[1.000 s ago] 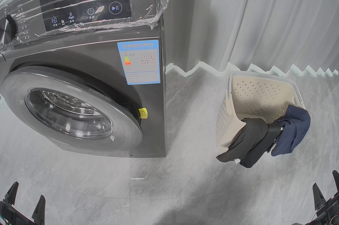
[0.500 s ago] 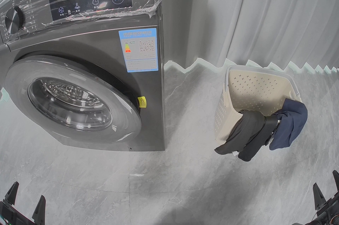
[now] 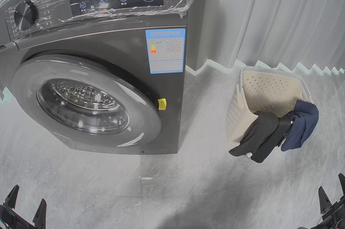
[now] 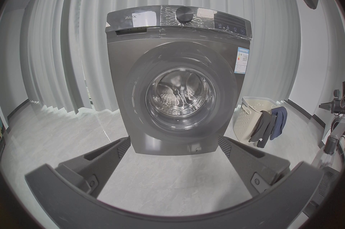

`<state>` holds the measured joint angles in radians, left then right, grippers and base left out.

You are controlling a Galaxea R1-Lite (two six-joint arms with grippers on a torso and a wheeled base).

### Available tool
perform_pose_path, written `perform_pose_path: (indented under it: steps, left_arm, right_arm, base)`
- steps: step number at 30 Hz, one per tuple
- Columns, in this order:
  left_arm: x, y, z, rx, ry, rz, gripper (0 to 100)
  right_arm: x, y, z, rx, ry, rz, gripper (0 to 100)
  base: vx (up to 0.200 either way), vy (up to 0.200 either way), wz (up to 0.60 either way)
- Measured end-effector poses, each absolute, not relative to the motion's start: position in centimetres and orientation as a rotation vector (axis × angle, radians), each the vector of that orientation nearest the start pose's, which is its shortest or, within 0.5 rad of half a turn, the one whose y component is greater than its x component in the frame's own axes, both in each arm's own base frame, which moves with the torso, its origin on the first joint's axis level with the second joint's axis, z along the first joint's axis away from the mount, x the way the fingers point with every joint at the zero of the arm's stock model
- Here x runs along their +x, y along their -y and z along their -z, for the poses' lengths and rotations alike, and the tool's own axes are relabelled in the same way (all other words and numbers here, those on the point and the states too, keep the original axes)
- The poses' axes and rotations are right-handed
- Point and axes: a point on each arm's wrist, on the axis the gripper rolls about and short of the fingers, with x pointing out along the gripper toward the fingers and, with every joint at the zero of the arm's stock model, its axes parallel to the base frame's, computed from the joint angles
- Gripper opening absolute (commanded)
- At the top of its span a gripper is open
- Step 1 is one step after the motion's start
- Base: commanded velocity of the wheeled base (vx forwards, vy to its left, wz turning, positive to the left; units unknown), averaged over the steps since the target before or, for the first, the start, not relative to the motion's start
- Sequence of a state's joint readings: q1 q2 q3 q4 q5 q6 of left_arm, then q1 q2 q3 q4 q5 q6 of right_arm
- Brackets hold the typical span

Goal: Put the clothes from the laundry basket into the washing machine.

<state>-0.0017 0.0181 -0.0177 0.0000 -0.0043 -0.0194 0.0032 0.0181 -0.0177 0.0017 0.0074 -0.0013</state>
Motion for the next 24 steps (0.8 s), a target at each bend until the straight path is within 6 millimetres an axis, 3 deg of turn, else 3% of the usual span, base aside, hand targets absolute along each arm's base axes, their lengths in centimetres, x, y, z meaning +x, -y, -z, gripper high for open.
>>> perform_pose_path:
  steps: [9, 21, 24]
  left_arm:
    - [-2.27, 0.01, -8.07, -0.020, -0.001, 0.006, 100]
    - [-2.27, 0.01, -8.08, -0.019, 0.000, 0.006, 100]
    - [-2.27, 0.01, -8.08, -0.019, 0.000, 0.006, 100]
  right_arm:
    - [-2.27, -0.01, -8.06, -0.001, -0.002, -0.010, 100]
    - [-2.27, -0.01, -8.06, -0.001, -0.002, -0.010, 100]
    - [-2.27, -0.01, -8.07, -0.001, -0.002, -0.010, 100]
  base:
    - [0.000, 0.200, 0.00]
    - [0.000, 0.000, 0.00]
    - [0.000, 0.200, 0.00]
